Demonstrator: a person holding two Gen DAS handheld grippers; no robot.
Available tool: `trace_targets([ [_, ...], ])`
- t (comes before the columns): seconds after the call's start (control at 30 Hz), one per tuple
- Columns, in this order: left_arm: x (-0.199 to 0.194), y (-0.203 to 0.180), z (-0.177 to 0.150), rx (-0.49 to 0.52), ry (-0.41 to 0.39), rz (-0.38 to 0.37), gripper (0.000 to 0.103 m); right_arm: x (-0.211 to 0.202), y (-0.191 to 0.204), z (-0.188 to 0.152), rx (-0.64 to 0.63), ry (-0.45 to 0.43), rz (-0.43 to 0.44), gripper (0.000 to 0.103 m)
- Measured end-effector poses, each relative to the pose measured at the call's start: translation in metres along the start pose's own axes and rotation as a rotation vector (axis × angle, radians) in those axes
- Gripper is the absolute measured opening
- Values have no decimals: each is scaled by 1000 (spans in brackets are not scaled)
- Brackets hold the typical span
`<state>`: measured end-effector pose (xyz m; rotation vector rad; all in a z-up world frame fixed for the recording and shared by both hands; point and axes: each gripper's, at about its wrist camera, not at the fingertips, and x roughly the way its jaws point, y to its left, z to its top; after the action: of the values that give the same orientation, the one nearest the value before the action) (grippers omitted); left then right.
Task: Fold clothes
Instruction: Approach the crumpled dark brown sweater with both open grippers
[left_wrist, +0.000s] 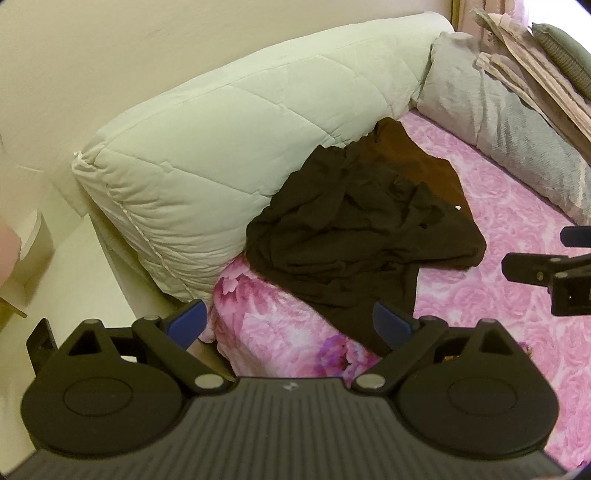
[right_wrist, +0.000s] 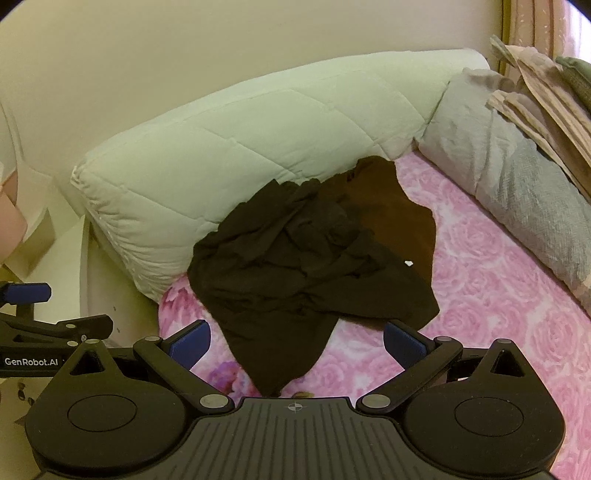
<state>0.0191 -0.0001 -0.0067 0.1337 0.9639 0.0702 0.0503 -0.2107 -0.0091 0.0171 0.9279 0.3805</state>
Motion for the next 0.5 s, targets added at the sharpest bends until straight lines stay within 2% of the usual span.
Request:
trace_targets([
  [0.5, 2, 4, 2, -1, 11, 3, 95, 5, -1, -2, 5, 7, 2, 102],
])
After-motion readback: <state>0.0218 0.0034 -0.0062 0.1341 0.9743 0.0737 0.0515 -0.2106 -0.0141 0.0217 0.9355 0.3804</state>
